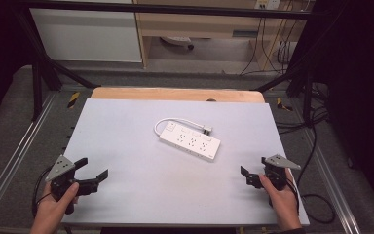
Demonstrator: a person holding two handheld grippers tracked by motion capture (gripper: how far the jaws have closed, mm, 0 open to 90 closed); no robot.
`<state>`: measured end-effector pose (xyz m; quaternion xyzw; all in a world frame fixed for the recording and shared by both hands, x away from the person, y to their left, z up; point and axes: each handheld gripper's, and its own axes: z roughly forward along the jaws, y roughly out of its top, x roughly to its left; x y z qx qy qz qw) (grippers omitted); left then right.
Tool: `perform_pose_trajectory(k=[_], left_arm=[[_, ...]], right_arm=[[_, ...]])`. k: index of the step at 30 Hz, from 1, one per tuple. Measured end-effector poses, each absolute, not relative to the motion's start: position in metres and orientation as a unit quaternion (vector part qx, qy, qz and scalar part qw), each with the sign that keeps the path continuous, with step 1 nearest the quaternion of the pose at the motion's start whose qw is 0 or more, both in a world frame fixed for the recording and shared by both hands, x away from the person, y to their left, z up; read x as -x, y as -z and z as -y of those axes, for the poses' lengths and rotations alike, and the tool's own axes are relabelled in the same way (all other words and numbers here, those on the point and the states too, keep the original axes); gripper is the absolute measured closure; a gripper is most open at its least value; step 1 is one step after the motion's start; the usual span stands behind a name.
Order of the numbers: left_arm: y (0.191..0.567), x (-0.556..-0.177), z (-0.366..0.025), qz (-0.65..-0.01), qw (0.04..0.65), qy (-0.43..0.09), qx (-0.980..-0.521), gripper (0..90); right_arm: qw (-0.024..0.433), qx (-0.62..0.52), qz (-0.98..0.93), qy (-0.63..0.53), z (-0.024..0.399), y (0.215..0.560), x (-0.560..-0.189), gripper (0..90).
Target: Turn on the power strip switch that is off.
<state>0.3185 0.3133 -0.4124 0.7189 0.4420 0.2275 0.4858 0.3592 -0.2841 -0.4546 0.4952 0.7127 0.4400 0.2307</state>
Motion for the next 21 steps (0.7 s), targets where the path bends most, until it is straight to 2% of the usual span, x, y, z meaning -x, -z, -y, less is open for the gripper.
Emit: perform_pose_trajectory(k=[8,21], left_arm=[[0.415,-0.321,-0.315,-0.447,0.481,-0.224,-0.720,7.0],[0.418,-0.323,-0.319,-0.453,0.474,-0.215,-0.724,7.3]], right_arm=[[0.211,-0.497,-0.714,-0.446,0.282,0.455,-0.359,4.1],[0.218,-0.482,-0.707,-0.469,0.274,0.442,-0.356,3.4]])
